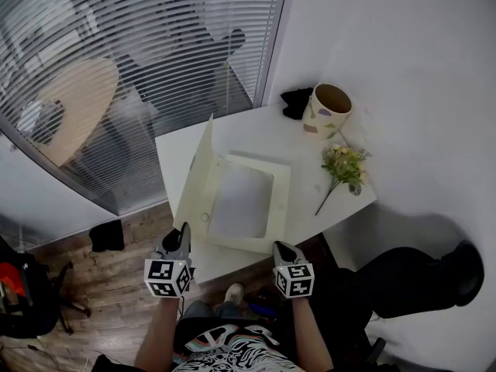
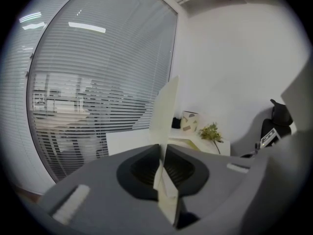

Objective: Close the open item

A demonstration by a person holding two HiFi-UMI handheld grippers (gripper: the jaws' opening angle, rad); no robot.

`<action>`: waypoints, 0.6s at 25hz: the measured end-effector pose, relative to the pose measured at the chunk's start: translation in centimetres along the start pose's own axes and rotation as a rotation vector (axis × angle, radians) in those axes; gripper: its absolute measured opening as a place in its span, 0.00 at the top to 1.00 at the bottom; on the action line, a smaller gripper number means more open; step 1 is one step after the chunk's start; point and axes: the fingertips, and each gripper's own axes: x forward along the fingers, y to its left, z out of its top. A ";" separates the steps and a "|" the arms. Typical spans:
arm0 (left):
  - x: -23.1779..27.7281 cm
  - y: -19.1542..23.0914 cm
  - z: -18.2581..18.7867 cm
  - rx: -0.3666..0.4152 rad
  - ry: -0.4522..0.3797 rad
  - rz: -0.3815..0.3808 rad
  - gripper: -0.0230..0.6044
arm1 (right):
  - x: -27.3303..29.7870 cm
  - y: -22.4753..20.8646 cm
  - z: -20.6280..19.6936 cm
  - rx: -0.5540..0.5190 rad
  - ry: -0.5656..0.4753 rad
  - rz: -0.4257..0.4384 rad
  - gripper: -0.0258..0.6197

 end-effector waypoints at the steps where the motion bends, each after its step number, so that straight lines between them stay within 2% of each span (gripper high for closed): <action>1: 0.0 -0.3 0.0 0.007 0.000 -0.006 0.85 | 0.0 0.1 0.0 0.001 -0.002 0.000 0.96; 15: 0.4 -2.4 0.2 0.072 0.011 -0.042 0.84 | 0.0 0.0 -0.1 0.005 -0.012 0.009 0.96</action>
